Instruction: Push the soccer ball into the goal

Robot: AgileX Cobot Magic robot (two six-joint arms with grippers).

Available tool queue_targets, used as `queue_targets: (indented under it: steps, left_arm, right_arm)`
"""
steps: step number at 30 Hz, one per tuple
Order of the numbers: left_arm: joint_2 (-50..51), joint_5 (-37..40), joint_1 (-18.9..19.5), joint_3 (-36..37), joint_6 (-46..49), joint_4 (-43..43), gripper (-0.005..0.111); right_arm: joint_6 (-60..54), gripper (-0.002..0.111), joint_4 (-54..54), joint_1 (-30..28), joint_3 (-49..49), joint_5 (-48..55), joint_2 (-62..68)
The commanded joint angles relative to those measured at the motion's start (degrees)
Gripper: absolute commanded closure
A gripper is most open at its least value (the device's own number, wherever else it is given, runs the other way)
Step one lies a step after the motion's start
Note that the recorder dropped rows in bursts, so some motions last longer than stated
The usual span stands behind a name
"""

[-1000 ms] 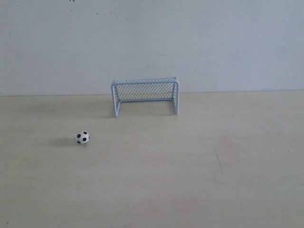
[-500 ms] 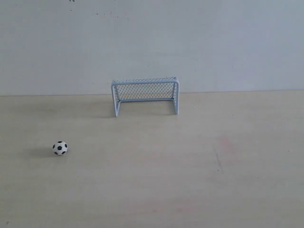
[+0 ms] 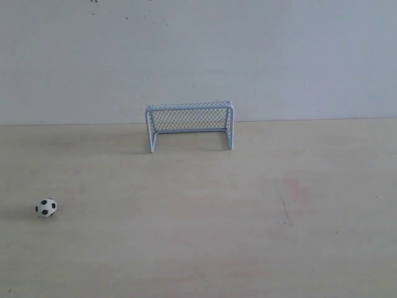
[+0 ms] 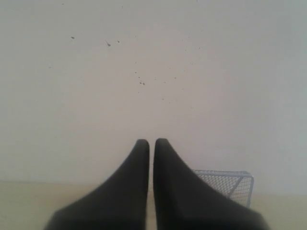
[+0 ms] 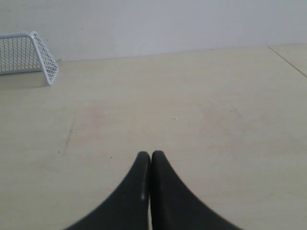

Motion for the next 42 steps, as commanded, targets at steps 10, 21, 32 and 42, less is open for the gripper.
queue_targets:
  steps: [10,21,32,42]
  left_arm:
    - [-0.1,0.8,0.0,8.6,-45.2,43.4,0.102]
    - [-0.1,8.7,0.0,8.6,-55.6,52.9,0.102]
    - [-0.1,16.1,0.0,8.6,-54.7,54.7,0.102]
    - [-0.1,16.1,0.0,8.6,-54.7,54.7,0.102]
  right_arm:
    - [-0.2,0.109,-0.5,0.0,0.0,-0.4,-0.3]
    - [-0.2,0.109,-0.5,0.0,0.0,-0.4,-0.3]
    - [-0.2,0.109,-0.5,0.0,0.0,-0.4,-0.3]
    - [-0.2,0.109,-0.5,0.0,0.0,-0.4,-0.3]
